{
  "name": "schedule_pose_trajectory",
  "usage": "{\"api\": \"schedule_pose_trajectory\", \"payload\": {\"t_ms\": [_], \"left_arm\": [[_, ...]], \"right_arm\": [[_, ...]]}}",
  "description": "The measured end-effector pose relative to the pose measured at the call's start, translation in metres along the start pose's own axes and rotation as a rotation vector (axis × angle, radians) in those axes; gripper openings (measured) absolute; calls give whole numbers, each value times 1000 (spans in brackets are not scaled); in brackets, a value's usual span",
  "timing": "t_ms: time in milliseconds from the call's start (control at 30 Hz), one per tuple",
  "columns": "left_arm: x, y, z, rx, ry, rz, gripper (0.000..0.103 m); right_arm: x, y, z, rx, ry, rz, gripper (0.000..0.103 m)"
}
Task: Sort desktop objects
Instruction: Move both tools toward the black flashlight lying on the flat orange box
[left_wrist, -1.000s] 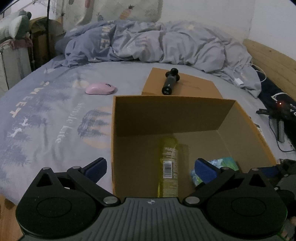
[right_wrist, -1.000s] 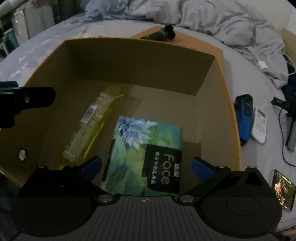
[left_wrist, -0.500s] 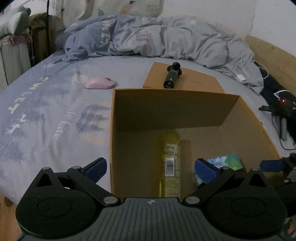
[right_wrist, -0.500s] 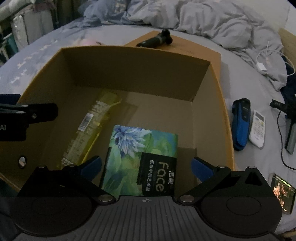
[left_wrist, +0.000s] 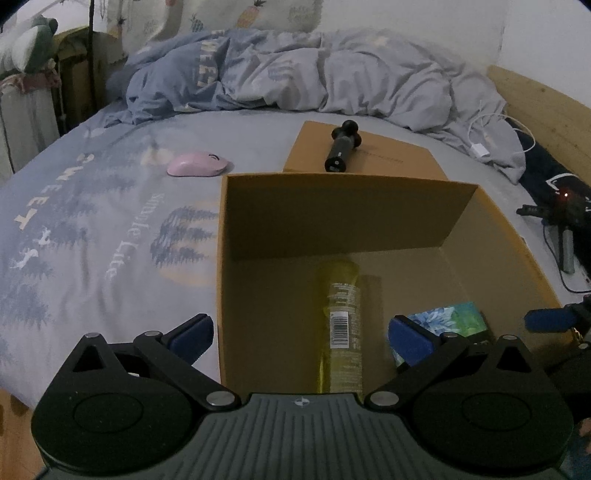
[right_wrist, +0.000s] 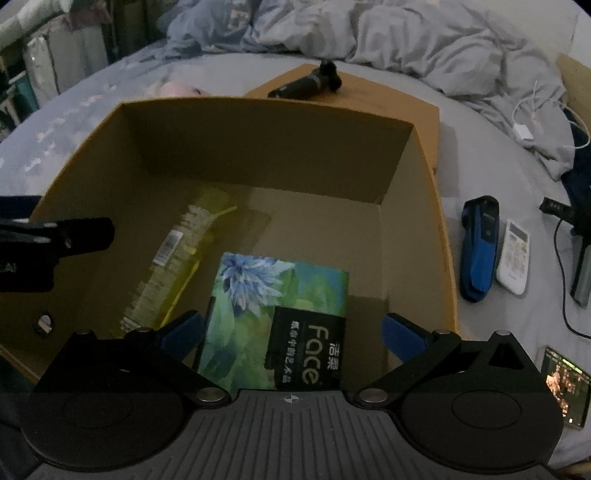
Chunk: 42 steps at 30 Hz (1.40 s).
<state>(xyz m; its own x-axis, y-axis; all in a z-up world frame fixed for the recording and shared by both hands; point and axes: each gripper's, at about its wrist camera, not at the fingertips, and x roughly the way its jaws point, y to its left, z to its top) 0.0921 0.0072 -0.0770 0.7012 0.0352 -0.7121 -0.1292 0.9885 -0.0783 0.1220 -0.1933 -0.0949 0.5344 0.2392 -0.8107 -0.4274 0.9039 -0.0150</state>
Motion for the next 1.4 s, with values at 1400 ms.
{"api": "schedule_pose_trajectory", "payload": {"t_ms": [1400], "left_arm": [[4,12,98,-7,-121,-9,103]], "right_arm": [[-39,-58,108,176,-238,82,103]]}}
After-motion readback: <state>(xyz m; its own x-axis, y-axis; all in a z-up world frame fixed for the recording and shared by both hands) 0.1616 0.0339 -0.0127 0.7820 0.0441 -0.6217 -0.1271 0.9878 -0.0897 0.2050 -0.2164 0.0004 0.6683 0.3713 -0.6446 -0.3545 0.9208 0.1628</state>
